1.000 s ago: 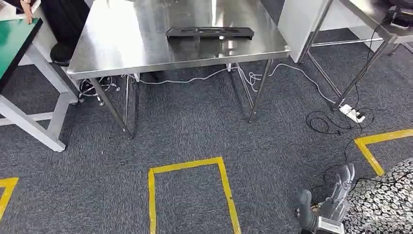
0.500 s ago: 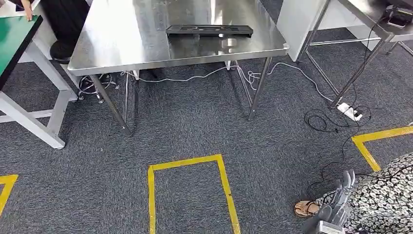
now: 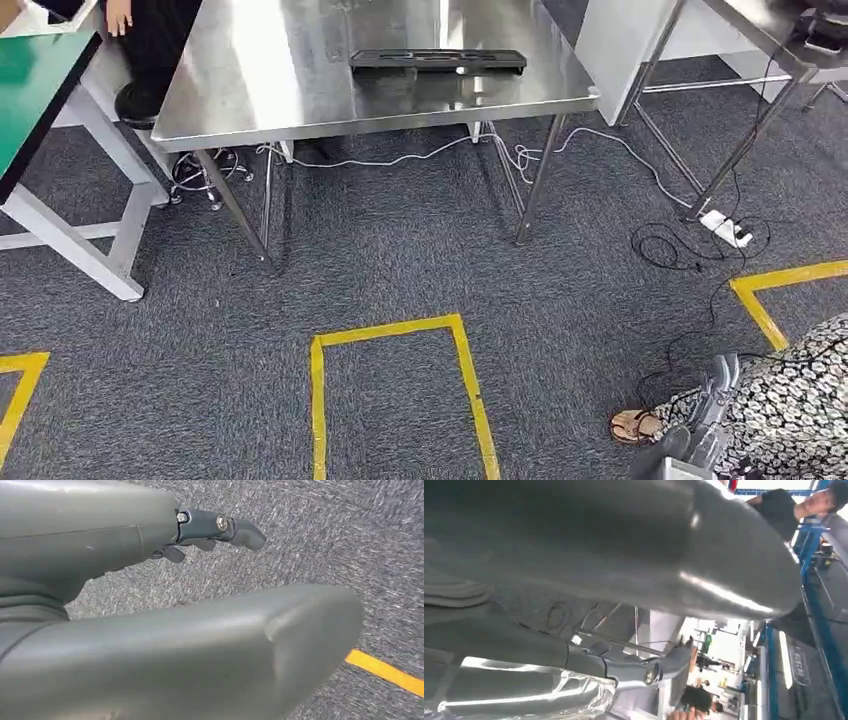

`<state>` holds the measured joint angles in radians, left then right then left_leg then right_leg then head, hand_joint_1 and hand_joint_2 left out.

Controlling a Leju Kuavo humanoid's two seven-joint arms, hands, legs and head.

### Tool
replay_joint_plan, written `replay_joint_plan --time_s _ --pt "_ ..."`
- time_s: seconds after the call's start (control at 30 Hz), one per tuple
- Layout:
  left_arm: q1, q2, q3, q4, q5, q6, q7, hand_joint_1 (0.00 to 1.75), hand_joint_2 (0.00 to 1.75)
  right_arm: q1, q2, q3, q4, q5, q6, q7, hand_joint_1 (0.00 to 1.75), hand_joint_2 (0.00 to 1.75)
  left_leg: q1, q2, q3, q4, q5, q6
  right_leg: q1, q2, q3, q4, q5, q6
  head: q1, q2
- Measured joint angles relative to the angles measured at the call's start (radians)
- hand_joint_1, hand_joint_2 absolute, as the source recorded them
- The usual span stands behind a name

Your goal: Take the parts from the cabinet and place them on the table.

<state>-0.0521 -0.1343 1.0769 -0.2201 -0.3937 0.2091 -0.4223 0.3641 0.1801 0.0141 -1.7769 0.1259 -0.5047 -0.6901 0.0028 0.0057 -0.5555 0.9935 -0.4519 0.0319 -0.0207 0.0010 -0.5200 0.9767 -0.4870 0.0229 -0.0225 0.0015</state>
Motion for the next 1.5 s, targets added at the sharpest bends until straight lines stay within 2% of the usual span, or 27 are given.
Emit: replay_joint_plan --time_s 0.07,0.1,0.2,0.27,0.37,0.4,0.43,0.53,0.57,0.6,0.63,0.7,0.77,0.8,0.9,0.93,1.03,1.1,1.13,1.2,1.23,1.27,1.3,1.33,1.4,1.43,1.5 --pt "0.000 0.001 0.000 0.000 0.002 0.000 0.000 0.00 0.00 0.000 0.001 -0.002 0.000 0.000 0.003 0.000 0.00 0.00 0.009 -0.001 -0.007 0.011 -0.005 -0.008 -0.017 0.000 0.000 -0.003 0.009 -0.013 -0.002 0.000" --pt "0.000 0.001 0.000 0.000 0.002 0.000 0.000 0.00 0.00 0.000 0.001 -0.003 0.000 0.000 0.004 0.000 0.00 1.75 0.010 -0.001 -0.014 0.033 -0.029 -0.013 -0.014 0.001 0.000 -0.003 0.010 -0.016 -0.002 0.000" --pt "0.000 0.000 0.000 0.001 0.006 0.000 0.000 0.00 0.00 -0.001 0.002 -0.003 0.000 0.000 0.010 -0.001 0.00 1.75 0.013 -0.002 -0.112 0.262 -0.155 -0.029 -0.007 -0.002 -0.006 -0.003 0.013 -0.026 -0.006 0.000" --pt "0.001 0.000 0.001 0.001 0.008 0.000 0.001 0.00 0.00 -0.002 0.002 -0.003 0.003 0.000 0.011 -0.001 0.00 1.75 0.014 -0.002 -0.136 0.323 -0.162 -0.026 -0.001 -0.002 -0.008 -0.002 0.015 -0.029 -0.005 0.000" --pt "0.000 0.000 0.002 0.001 0.009 0.000 0.002 0.00 0.00 -0.004 0.002 -0.003 0.006 0.000 0.011 -0.001 0.00 1.75 0.010 -0.004 -0.016 0.100 -0.040 -0.003 0.006 0.000 -0.001 -0.003 0.015 -0.028 -0.006 0.000" --pt "-0.001 0.001 0.002 0.001 0.009 0.000 0.002 0.00 0.00 -0.006 0.003 -0.003 0.006 0.000 0.011 -0.002 0.00 1.75 0.005 -0.006 0.022 0.022 -0.025 0.013 0.003 0.000 -0.001 -0.004 0.015 -0.028 -0.005 0.000" --pt "-0.002 0.004 0.002 0.002 0.009 0.000 0.002 0.00 0.00 -0.010 0.003 -0.003 0.006 0.000 0.011 -0.002 0.00 1.75 0.001 -0.003 0.028 0.013 -0.035 0.017 0.013 -0.001 -0.006 -0.002 0.017 -0.024 -0.002 0.000" --pt "0.000 0.005 0.003 0.002 0.009 0.000 0.003 0.00 0.00 -0.015 0.005 -0.003 0.008 0.002 0.012 -0.003 0.00 1.75 -0.009 -0.003 0.019 0.008 -0.027 0.029 0.007 -0.003 -0.008 -0.012 0.025 -0.011 -0.008 0.000" --pt "0.000 0.004 0.003 0.002 0.009 0.000 0.003 0.00 0.00 -0.018 0.005 -0.003 0.008 0.001 0.012 -0.003 0.00 1.75 -0.005 -0.002 0.032 -0.019 -0.012 0.038 0.020 -0.004 -0.009 -0.013 0.026 -0.006 -0.008 0.000" --pt "-0.002 0.003 0.003 0.002 0.009 0.000 0.002 0.00 0.00 -0.019 0.004 -0.003 0.008 0.002 0.013 -0.003 0.00 1.75 0.002 0.004 0.037 -0.034 -0.001 0.041 0.015 -0.005 -0.022 0.005 0.011 -0.008 -0.005 0.000" --pt "-0.003 0.000 0.003 0.002 0.009 0.000 0.002 0.00 0.00 -0.022 0.003 -0.004 0.009 0.003 0.013 -0.004 0.00 1.75 0.002 0.003 0.034 -0.041 0.006 0.050 0.015 -0.002 -0.047 0.054 -0.020 -0.016 -0.005 0.000" --pt "-0.004 -0.001 0.003 0.002 0.009 0.000 0.002 0.00 0.00 -0.023 0.002 -0.005 0.011 0.002 0.013 -0.004 0.00 1.75 0.000 0.004 0.025 -0.040 0.009 0.049 0.009 -0.002 -0.128 0.222 -0.093 -0.020 -0.002 0.000" --pt "-0.002 -0.001 0.003 0.003 0.009 0.000 0.002 0.00 0.00 -0.023 0.000 -0.009 0.016 0.002 0.013 -0.004 0.00 1.75 -0.001 0.004 0.020 -0.040 0.012 0.045 0.005 -0.002 -0.171 0.318 -0.116 -0.008 -0.002 0.000" --pt "-0.001 -0.002 0.003 0.003 0.009 -0.001 0.002 0.00 0.00 -0.023 -0.002 -0.010 0.018 0.002 0.013 -0.004 0.00 1.75 0.000 0.003 0.020 -0.039 0.012 0.044 0.001 -0.002 -0.151 0.283 -0.097 0.002 -0.002 0.000" --pt "-0.002 -0.004 0.003 0.005 0.008 -0.006 0.002 0.00 0.00 -0.025 -0.003 -0.011 0.019 0.002 0.012 -0.004 0.00 1.75 0.000 0.001 0.020 -0.027 0.009 0.034 -0.010 -0.004 -0.002 0.011 0.000 0.028 -0.001 0.000" --pt "-0.002 -0.003 0.003 0.005 0.007 -0.008 0.001 0.00 0.00 -0.027 -0.003 -0.011 0.021 0.002 0.012 -0.004 0.00 1.75 -0.012 0.001 0.012 -0.012 0.001 0.024 -0.006 -0.004 0.001 -0.013 0.001 0.020 -0.001 0.000" --pt "-0.002 -0.003 0.003 0.005 0.006 -0.012 0.000 0.00 0.00 -0.024 -0.004 -0.013 0.022 -0.001 0.009 -0.005 0.00 1.75 -0.004 0.002 0.008 -0.010 0.005 0.009 -0.001 0.000 0.002 -0.008 0.009 0.001 -0.005 0.000" --pt "-0.002 0.000 0.003 0.005 0.006 -0.013 0.000 0.00 0.00 -0.023 -0.004 -0.013 0.022 -0.001 0.008 -0.006 0.00 1.75 0.003 0.000 0.000 0.006 -0.007 0.000 -0.017 0.000 0.003 -0.012 0.017 -0.012 -0.003 0.000" --pt "-0.002 0.000 0.003 0.005 0.006 -0.013 0.000 0.00 0.00 -0.024 -0.003 -0.014 0.022 -0.001 0.008 -0.006 0.00 1.75 0.005 0.000 -0.016 0.047 -0.044 -0.007 -0.016 0.000 0.002 -0.012 0.019 -0.018 -0.007 0.000" --pt "-0.002 0.000 0.003 0.005 0.006 -0.013 0.000 0.00 0.00 -0.024 -0.002 -0.014 0.023 -0.001 0.008 -0.007 0.00 1.75 0.011 0.000 -0.084 0.206 -0.132 -0.017 -0.011 -0.001 -0.002 -0.011 0.020 -0.023 -0.010 0.000" --pt "-0.002 0.000 0.003 0.006 0.006 -0.013 0.000 0.00 0.00 -0.024 -0.002 -0.014 0.024 -0.001 0.008 -0.007 0.00 1.75 0.013 0.000 -0.118 0.283 -0.162 -0.020 -0.008 -0.002 -0.005 -0.011 0.022 -0.025 -0.010 0.000" --pt "-0.001 0.000 0.003 0.006 0.006 -0.013 0.002 0.00 0.00 -0.023 -0.002 -0.014 0.025 -0.002 0.008 -0.007 0.00 1.75 0.014 0.000 -0.134 0.321 -0.168 -0.020 -0.006 -0.002 -0.006 -0.011 0.022 -0.025 -0.010 0.000" --pt "-0.001 0.000 0.003 0.006 0.006 -0.013 0.002 0.00 0.00 -0.023 -0.002 -0.014 0.026 -0.002 0.008 -0.007 0.00 1.75 0.014 0.000 -0.125 0.308 -0.150 -0.018 -0.005 -0.001 -0.006 -0.011 0.022 -0.025 -0.011 0.000" --pt "-0.001 0.000 0.003 0.006 0.006 -0.013 0.003 0.00 0.00 -0.023 -0.002 -0.014 0.026 -0.002 0.008 -0.007 0.00 1.75 0.014 0.000 -0.089 0.241 -0.108 -0.013 -0.004 0.000 -0.004 -0.010 0.022 -0.025 -0.011 0.000" --pt "-0.002 0.001 0.003 0.006 0.006 -0.013 0.003 0.00 0.00 -0.024 -0.002 -0.014 0.025 -0.002 0.008 -0.007 0.00 1.75 0.012 -0.003 0.015 0.049 -0.024 0.006 -0.001 0.001 0.001 -0.010 0.023 -0.025 -0.010 0.000" --pt "-0.003 0.006 0.003 0.005 0.006 -0.013 0.003 0.00 0.00 -0.024 -0.002 -0.014 0.025 -0.002 0.008 -0.007 0.00 1.75 0.009 -0.007 0.039 0.003 -0.035 0.012 0.000 0.000 0.000 -0.011 0.024 -0.023 -0.008 0.000" --pt "-0.004 0.004 0.003 0.006 0.007 -0.014 0.003 0.00 0.00 -0.025 -0.002 -0.015 0.026 -0.002 0.008 -0.007 0.00 1.75 -0.001 -0.004 0.031 0.003 -0.028 0.016 0.005 -0.001 -0.008 -0.010 0.028 -0.014 -0.012 0.000"
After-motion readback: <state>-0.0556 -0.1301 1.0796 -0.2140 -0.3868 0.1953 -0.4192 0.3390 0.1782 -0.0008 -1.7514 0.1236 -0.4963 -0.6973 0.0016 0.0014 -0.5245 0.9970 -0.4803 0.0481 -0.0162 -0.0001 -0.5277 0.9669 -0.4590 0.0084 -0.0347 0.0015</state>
